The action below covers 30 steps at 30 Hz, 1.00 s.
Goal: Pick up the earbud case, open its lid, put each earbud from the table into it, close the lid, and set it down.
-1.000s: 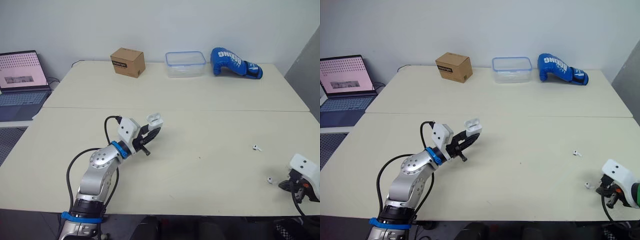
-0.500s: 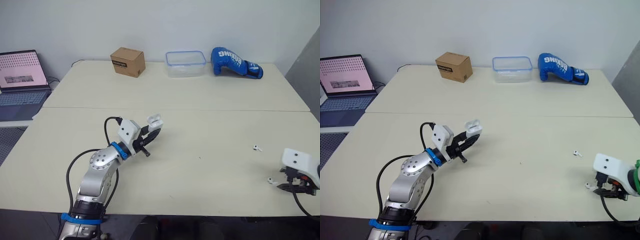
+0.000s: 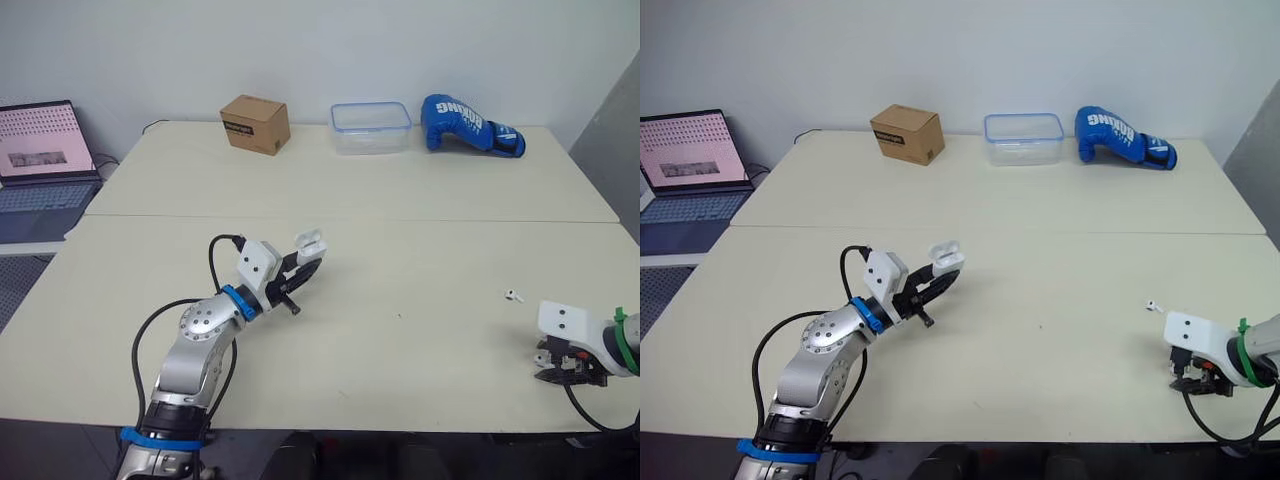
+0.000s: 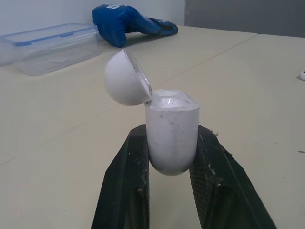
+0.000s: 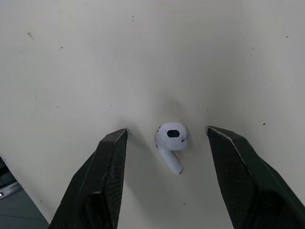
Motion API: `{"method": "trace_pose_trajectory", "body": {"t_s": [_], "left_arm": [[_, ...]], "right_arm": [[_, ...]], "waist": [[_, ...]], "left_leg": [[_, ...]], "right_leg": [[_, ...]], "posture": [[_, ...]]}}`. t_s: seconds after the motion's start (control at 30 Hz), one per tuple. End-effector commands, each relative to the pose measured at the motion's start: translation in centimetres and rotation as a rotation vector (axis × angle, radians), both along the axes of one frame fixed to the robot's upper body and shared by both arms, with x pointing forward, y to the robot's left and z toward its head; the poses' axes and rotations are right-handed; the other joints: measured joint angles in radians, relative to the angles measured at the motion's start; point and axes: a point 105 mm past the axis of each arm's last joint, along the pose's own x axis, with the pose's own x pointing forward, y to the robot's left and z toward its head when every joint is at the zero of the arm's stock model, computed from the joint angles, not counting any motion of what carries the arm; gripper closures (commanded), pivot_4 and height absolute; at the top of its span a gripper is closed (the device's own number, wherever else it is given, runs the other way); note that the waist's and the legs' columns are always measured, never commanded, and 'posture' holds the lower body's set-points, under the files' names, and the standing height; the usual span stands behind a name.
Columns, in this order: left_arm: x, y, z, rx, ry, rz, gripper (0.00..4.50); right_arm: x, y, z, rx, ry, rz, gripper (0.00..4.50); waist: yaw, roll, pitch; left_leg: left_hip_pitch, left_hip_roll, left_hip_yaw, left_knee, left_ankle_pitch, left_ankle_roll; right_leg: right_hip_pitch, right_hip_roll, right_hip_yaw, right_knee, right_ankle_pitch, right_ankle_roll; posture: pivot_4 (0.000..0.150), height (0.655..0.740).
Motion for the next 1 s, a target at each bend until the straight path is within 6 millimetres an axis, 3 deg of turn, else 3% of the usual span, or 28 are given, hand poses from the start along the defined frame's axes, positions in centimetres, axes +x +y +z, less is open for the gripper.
{"method": "trace_pose_trajectory", "body": {"t_s": [0.03, 0.1, 0.2, 0.37, 0.5, 0.6, 0.77, 0.87, 1.0], "left_arm": [[-0.3, 0.2, 1.6, -0.002, -0.065, 0.005, 3.76], [-0.3, 0.2, 1.6, -0.001, -0.064, 0.008, 3.76], [-0.2, 0.3, 1.6, 0.0, -0.065, 0.01, 3.76], [-0.1, 0.3, 1.6, 0.001, -0.065, 0.006, 3.76], [0.0, 0.1, 1.6, -0.001, -0.066, -0.004, 3.76], [0.4, -0.5, 2.0, -0.014, -0.08, -0.027, 3.76], [1.5, -3.3, 3.6, -0.089, -0.113, -0.097, 3.76], [2.1, -5.2, 4.7, -0.127, -0.133, -0.147, 3.76], [2.9, -7.2, 6.2, -0.175, -0.156, -0.181, 3.76]], "right_arm": [[0.1, -0.4, -0.3, -0.021, -0.002, 0.002, 1.78], [0.1, -0.4, -0.4, -0.019, 0.002, 0.0, 1.78], [0.3, -0.6, -0.5, -0.013, -0.004, -0.009, 2.35], [0.2, -0.7, -0.4, -0.003, -0.006, -0.021, 4.1], [0.4, -0.5, 0.2, 0.043, -0.031, -0.057, 4.11], [2.7, 2.9, 3.0, 0.336, -0.184, -0.114, 4.11], [8.0, 9.8, 11.5, 0.948, -0.54, -0.267, 4.11], [8.7, 14.0, 15.4, 1.201, -0.63, -0.274, 4.11], [8.8, 17.9, 17.3, 1.407, -0.64, -0.308, 4.11]], "waist": [[0.0, 0.0, 0.0], [0.0, 0.0, 0.0], [0.0, -0.001, 0.0], [0.0, -0.001, 0.0], [0.0, -0.001, 0.0], [-0.001, -0.001, 0.0], [-0.013, 0.0, 0.002], [-0.01, 0.0, 0.001], [-0.009, 0.0, 0.001]], "left_leg": [[0.0, 0.0, 0.0, 0.0, 0.0, 0.0], [0.0, 0.0, 0.0, 0.0, 0.0, 0.0], [0.0, 0.0, 0.0, 0.0, 0.0, 0.0], [0.001, 0.0, 0.0, 0.0, 0.0, 0.0], [0.0, 0.0, 0.0, 0.0, 0.0, 0.0], [0.001, 0.0, 0.0, 0.0, 0.0, 0.0], [0.001, 0.001, 0.0, 0.0, 0.0, 0.0], [-0.001, 0.0, -0.002, 0.0, 0.001, -0.001], [-0.006, -0.001, -0.004, 0.0, 0.001, -0.001]], "right_leg": [[0.0, 0.0, 0.0, 0.0, 0.0, 0.0], [0.0, 0.0, 0.0, 0.0, 0.0, 0.0], [0.0, 0.0, 0.0, 0.0, 0.0, 0.0], [0.0, 0.0, 0.0, 0.0, 0.0, 0.0], [0.0, 0.0, 0.0, 0.0, 0.0, 0.0], [0.001, 0.0, 0.0, 0.0, 0.0, 0.0], [0.0, 0.001, 0.001, 0.001, 0.001, -0.001], [-0.002, 0.001, 0.0, 0.001, 0.001, -0.001], [-0.006, 0.0, -0.002, 0.0, 0.001, -0.001]], "posture": [[0.15, 0.74], [0.15, 0.74], [0.15, 0.74], [0.15, 0.74], [0.15, 0.74], [0.15, 0.74], [0.15, 0.74], [0.15, 0.74], [0.15, 0.74]]}}
